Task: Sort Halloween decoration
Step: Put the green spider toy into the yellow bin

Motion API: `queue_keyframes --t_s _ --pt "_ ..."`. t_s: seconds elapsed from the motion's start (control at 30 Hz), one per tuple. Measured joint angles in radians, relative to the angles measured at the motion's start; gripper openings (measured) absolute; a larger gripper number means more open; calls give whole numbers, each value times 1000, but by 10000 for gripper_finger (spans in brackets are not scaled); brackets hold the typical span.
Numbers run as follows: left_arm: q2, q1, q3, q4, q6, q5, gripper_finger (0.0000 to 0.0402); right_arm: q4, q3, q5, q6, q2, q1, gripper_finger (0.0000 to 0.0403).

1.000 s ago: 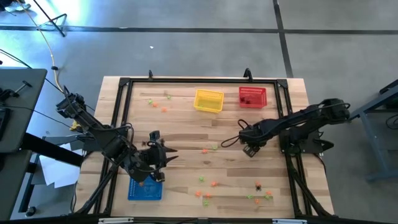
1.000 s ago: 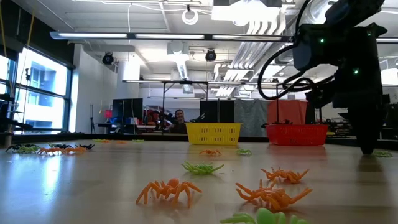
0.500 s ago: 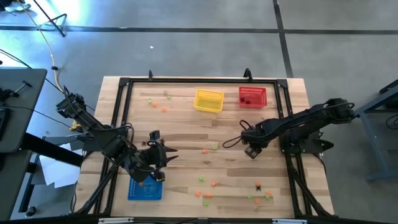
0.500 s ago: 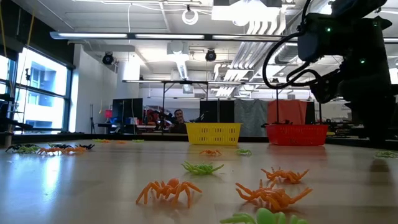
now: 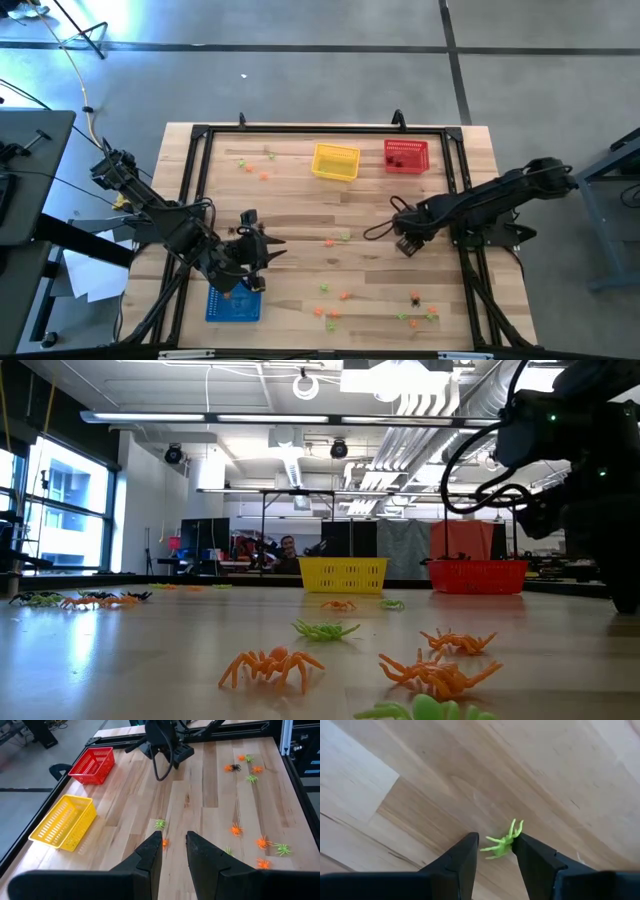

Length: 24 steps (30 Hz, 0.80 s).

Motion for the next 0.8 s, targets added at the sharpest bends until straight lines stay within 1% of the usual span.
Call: queue_keyframes --t_s 0.07,0.13,0.2,0.3,0.33,0.47,0.53,0.63,0.7,0.8 --pt "0 0 0 0 0 0 74 -7 11 1 -17 5 0 127" --pt "0 0 0 0 -1 0 74 -2 14 -1 -17 6 0 108" --pt "0 0 0 0 -5 0 74 1 14 -3 -4 6 0 78" --pt "0 0 0 0 -5 0 74 1 15 -3 10 5 -1 21" --pt "0 0 0 0 -5 0 74 1 15 -3 11 5 -1 12" --pt "0 0 0 0 -9 0 74 0 16 -4 32 5 -1 14" --pt "0 0 0 0 -9 0 74 -4 20 -1 37 5 -1 6" --pt "0 0 0 -3 -8 0 74 -16 51 12 27 8 -1 5" --pt "0 0 0 -4 -9 0 74 -9 86 69 7 13 -2 5" --pt "0 0 0 -11 -11 0 74 0 162 124 -18 10 -3 3"
